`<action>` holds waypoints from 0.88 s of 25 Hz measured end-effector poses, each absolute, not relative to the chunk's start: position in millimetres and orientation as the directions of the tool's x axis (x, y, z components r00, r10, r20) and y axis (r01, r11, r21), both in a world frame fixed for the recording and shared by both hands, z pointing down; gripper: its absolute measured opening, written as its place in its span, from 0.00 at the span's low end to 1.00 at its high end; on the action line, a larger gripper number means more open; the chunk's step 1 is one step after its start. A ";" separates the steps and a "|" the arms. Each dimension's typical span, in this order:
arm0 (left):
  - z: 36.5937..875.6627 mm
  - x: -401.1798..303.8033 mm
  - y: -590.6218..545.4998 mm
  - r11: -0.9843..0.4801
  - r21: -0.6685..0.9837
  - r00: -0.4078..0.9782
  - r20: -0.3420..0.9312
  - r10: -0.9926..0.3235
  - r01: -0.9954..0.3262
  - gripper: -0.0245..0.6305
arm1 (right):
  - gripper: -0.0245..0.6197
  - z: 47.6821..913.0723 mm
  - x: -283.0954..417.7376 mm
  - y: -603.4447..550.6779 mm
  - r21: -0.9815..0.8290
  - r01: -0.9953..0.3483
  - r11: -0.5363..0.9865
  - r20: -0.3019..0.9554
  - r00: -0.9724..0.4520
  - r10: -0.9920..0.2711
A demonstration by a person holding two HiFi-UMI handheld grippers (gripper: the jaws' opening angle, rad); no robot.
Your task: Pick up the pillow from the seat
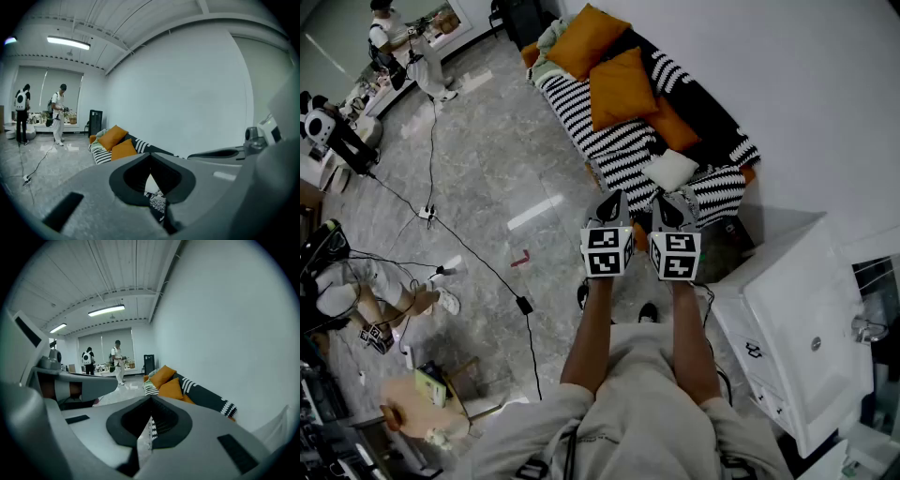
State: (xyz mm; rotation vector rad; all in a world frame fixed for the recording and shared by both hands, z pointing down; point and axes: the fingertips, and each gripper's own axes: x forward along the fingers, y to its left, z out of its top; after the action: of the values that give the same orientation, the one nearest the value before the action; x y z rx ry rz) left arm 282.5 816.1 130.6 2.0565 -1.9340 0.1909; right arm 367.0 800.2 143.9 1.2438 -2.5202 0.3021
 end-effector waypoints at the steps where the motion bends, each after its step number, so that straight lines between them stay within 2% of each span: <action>1: 132.6 278.2 811.8 -0.043 0.129 0.081 0.306 -0.948 -0.991 0.05 | 0.05 142.8 360.9 794.8 -0.045 -0.799 0.599 0.363 -0.572 -0.735; 13: 154.8 187.0 798.6 -0.062 0.127 0.100 0.326 -0.940 -0.990 0.05 | 0.05 155.9 280.5 771.4 -0.048 -0.829 0.558 0.366 -0.534 -0.762; 19: 158.1 134.5 784.9 -0.113 0.086 0.136 0.354 -0.925 -0.990 0.05 | 0.05 158.7 224.6 758.0 -0.124 -0.820 0.558 0.343 -0.563 -0.752; 22: 155.9 106.6 777.3 -0.141 0.116 0.172 0.339 -0.925 -0.983 0.05 | 0.05 160.9 197.7 751.7 -0.189 -0.823 0.536 0.318 -0.568 -0.759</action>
State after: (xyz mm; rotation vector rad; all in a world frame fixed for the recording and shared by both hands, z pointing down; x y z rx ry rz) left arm 106.6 777.3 155.9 2.1449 -1.8219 0.2671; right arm 197.7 751.7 160.9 1.3430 -2.5754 0.4744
